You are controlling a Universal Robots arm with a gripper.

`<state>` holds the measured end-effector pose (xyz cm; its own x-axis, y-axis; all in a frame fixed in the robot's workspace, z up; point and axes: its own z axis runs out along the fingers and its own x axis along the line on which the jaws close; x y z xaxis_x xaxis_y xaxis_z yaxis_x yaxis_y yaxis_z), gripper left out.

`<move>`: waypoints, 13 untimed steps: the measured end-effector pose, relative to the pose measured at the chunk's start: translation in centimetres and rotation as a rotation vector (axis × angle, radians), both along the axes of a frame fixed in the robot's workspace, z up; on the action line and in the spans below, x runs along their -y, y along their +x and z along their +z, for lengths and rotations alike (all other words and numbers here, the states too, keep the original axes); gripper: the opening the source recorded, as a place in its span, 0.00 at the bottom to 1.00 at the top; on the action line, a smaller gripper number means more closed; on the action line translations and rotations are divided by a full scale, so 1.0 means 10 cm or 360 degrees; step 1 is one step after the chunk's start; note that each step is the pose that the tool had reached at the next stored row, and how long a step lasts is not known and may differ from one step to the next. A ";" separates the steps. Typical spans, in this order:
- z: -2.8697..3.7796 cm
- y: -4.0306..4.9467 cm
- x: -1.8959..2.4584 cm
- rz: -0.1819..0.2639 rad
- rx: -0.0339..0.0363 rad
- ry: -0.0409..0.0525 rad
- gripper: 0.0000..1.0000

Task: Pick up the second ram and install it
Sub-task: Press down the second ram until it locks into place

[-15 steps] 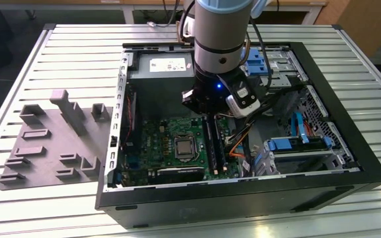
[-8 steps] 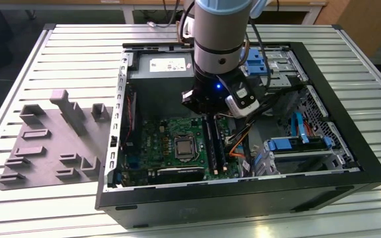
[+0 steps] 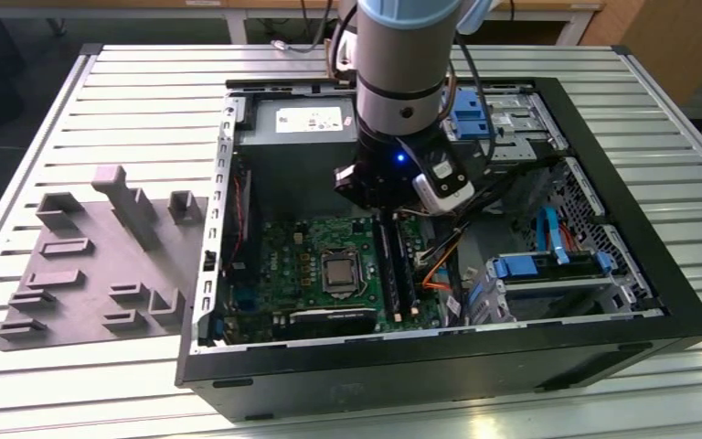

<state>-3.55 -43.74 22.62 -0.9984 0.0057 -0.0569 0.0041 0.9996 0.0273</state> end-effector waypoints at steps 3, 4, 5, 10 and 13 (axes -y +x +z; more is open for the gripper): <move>-0.016 0.000 -0.004 0.0000 0.0000 0.0000 0.11; -0.022 0.000 -0.006 0.0000 0.0000 0.0000 0.11; -0.023 0.000 -0.006 0.0000 0.0000 -0.0001 0.11; -0.044 0.000 -0.008 0.0000 0.0000 0.0000 0.11; -0.058 -0.001 -0.007 0.0000 0.0000 -0.0001 0.11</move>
<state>-3.56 -43.67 22.04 -0.9984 0.0057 -0.0568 0.0042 0.9996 0.0266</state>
